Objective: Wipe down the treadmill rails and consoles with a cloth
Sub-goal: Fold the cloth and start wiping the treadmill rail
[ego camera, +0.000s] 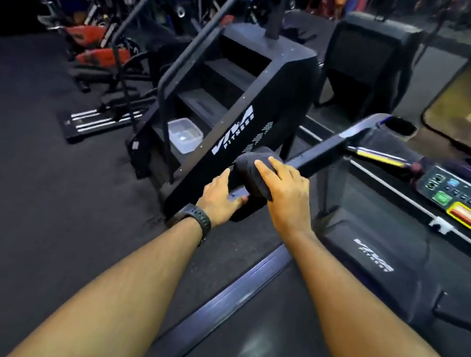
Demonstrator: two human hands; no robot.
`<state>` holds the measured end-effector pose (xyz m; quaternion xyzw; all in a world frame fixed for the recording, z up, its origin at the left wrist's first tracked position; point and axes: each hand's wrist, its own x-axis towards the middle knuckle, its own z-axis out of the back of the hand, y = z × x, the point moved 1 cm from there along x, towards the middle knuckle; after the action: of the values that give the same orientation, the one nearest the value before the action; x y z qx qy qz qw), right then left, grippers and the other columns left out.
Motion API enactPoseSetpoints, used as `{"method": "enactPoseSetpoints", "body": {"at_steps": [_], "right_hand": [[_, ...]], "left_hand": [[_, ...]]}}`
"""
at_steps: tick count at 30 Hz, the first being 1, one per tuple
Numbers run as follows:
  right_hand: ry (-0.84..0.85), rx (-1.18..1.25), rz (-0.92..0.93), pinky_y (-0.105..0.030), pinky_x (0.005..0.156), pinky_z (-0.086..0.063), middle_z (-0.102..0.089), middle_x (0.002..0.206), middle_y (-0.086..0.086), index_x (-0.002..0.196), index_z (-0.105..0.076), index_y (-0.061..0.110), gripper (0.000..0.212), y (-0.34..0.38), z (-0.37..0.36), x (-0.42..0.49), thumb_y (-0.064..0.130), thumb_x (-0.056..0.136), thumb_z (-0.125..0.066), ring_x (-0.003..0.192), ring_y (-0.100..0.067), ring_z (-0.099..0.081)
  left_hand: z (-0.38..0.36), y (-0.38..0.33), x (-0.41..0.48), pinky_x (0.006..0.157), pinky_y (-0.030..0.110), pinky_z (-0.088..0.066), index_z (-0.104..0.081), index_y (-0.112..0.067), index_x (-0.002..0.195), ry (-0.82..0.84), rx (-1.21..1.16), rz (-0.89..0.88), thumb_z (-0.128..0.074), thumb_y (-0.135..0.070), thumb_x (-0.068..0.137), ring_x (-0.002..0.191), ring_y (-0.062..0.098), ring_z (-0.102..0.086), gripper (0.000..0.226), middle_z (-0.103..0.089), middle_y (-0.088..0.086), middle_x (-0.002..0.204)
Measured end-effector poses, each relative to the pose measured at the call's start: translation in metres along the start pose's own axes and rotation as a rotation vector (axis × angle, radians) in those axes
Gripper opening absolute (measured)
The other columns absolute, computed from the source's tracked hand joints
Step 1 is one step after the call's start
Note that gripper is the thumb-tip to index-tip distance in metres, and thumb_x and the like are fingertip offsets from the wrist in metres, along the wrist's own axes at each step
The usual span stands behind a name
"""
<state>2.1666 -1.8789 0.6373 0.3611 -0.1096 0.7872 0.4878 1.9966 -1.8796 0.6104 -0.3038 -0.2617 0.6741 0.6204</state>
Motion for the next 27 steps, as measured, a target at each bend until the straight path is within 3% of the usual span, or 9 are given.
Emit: {"method": "enactPoseSetpoints", "body": {"at_steps": [5, 9, 13, 16, 18, 21, 23, 25, 27], "right_hand": [[0.074, -0.099, 0.279, -0.045, 0.078, -0.052, -0.065, 0.132, -0.013, 0.126, -0.07, 0.016, 0.041, -0.035, -0.064, 0.022, 0.013, 0.09, -0.05, 0.114, -0.033, -0.065], [0.224, -0.096, 0.375, -0.045, 0.082, -0.05, -0.056, 0.145, -0.016, 0.132, -0.066, 0.017, 0.051, -0.048, -0.099, 0.017, 0.014, 0.086, -0.045, 0.125, -0.034, -0.06], [0.464, -0.029, 0.312, -0.046, 0.09, -0.046, -0.047, 0.154, -0.013, 0.143, -0.055, 0.016, 0.073, -0.049, -0.109, 0.013, 0.024, 0.074, -0.077, 0.132, -0.03, -0.053], [0.521, 0.015, 0.32, -0.044, 0.085, -0.051, -0.055, 0.147, -0.013, 0.143, -0.053, 0.009, 0.083, -0.046, -0.106, 0.01, 0.034, 0.07, -0.083, 0.123, -0.03, -0.06], [0.483, 0.026, 0.349, -0.042, 0.072, -0.054, -0.064, 0.135, -0.016, 0.137, -0.056, 0.003, 0.08, -0.048, -0.107, 0.015, 0.026, 0.067, -0.087, 0.103, -0.032, -0.068], [0.325, 0.058, 0.44, -0.038, 0.055, -0.049, -0.072, 0.105, -0.016, 0.117, -0.066, 0.0, 0.056, -0.058, -0.11, 0.038, 0.005, 0.063, -0.083, 0.07, -0.036, -0.065], [0.23, 0.026, 0.462, -0.039, 0.057, -0.048, -0.071, 0.11, -0.017, 0.117, -0.067, 0.002, 0.044, -0.073, -0.115, 0.068, 0.005, 0.073, -0.07, 0.073, -0.036, -0.064], [0.175, -0.018, 0.472, -0.039, 0.063, -0.048, -0.068, 0.123, -0.021, 0.123, -0.066, 0.002, 0.044, -0.082, -0.121, 0.097, 0.005, 0.079, -0.062, 0.082, -0.037, -0.064], [0.231, 0.034, 0.501, -0.041, 0.065, -0.05, -0.067, 0.124, -0.023, 0.123, -0.065, 0.0, 0.048, -0.074, -0.125, 0.102, 0.007, 0.076, -0.063, 0.084, -0.038, -0.064]], "left_hand": [[-0.022, 0.03, 0.033, 0.119, 0.042, -0.026, -0.011, -0.016, 0.159, -0.015, -0.02, 0.124, -0.062, -0.043, 0.095, 0.149, 0.029, -0.022, 0.086, -0.021, 0.007, 0.163], [-0.036, 0.044, 0.047, 0.12, 0.041, -0.026, -0.008, -0.018, 0.16, 0.034, -0.055, 0.194, -0.057, -0.048, 0.097, 0.15, 0.028, -0.021, 0.086, -0.017, 0.005, 0.165], [-0.044, 0.047, 0.05, 0.118, 0.038, -0.028, -0.006, -0.022, 0.16, 0.059, -0.06, 0.25, -0.048, -0.047, 0.101, 0.149, 0.023, -0.025, 0.077, -0.018, 0.004, 0.165], [-0.044, 0.048, 0.046, 0.117, 0.038, -0.031, -0.006, -0.026, 0.16, 0.044, -0.053, 0.259, -0.048, -0.045, 0.1, 0.148, 0.022, -0.029, 0.076, -0.019, 0.001, 0.165], [-0.045, 0.046, 0.045, 0.119, 0.038, -0.029, -0.006, -0.026, 0.16, 0.03, -0.054, 0.285, -0.048, -0.044, 0.1, 0.149, 0.023, -0.027, 0.076, -0.016, 0.001, 0.166], [-0.05, 0.042, 0.041, 0.119, 0.039, -0.026, -0.008, -0.028, 0.16, -0.016, -0.108, 0.35, -0.051, -0.045, 0.1, 0.149, 0.021, -0.026, 0.075, -0.018, -0.001, 0.166], [-0.053, 0.036, 0.037, 0.12, 0.04, -0.026, -0.009, -0.03, 0.16, -0.046, -0.15, 0.385, -0.052, -0.045, 0.1, 0.149, 0.02, -0.025, 0.075, -0.02, -0.002, 0.165], [-0.054, 0.03, 0.038, 0.12, 0.041, -0.026, -0.008, -0.03, 0.16, -0.076, -0.167, 0.416, -0.054, -0.041, 0.1, 0.149, 0.021, -0.025, 0.076, -0.02, -0.001, 0.165], [-0.053, 0.022, 0.04, 0.12, 0.042, -0.027, -0.005, -0.029, 0.16, -0.104, -0.173, 0.439, -0.058, -0.037, 0.096, 0.149, 0.021, -0.026, 0.083, -0.021, 0.0, 0.165]]}}
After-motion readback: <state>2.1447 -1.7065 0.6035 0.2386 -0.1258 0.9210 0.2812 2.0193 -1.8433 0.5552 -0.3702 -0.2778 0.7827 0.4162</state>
